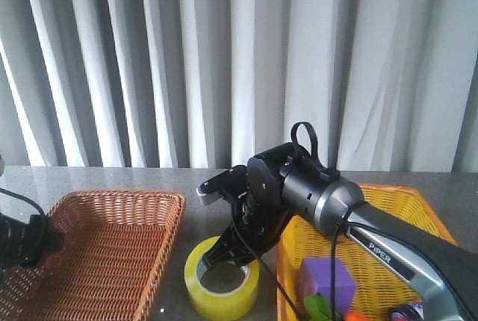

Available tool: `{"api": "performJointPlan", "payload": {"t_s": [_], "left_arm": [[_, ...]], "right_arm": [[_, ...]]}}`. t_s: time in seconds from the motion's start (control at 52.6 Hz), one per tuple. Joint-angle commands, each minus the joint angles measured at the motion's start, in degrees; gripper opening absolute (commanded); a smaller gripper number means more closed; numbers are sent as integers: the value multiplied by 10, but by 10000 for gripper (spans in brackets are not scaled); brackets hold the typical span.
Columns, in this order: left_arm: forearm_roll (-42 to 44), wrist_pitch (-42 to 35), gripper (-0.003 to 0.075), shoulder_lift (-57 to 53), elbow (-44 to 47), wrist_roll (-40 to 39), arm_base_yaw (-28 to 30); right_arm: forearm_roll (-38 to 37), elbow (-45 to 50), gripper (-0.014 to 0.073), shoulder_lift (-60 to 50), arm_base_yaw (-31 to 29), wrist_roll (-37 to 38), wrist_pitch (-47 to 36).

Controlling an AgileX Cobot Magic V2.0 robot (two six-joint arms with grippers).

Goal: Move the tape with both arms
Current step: 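Carry the tape toward the wicker basket and set it on the table, then open the right gripper and raise it away from the tape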

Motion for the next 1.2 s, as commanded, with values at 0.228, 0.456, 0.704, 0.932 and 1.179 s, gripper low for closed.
{"api": "performJointPlan", "payload": {"t_s": [0.228, 0.456, 0.704, 0.932, 1.179], "left_arm": [[-4, -38, 586, -17, -19, -7, -4], [-4, -38, 586, -17, -19, -7, -4], [-5, -39, 586, -17, -19, -7, -4], [-5, -39, 586, -17, -19, -7, -4], [-5, -43, 586, -17, -19, -7, -4]], "right_arm": [[-9, -40, 485, -51, -7, 10, -43], [-20, -49, 450, -154, -48, 27, -62], [-18, -49, 379, -300, -139, 36, -64], [-19, 10, 199, -426, -215, 46, -96], [-36, 197, -13, -553, -243, 50, -223]]}}
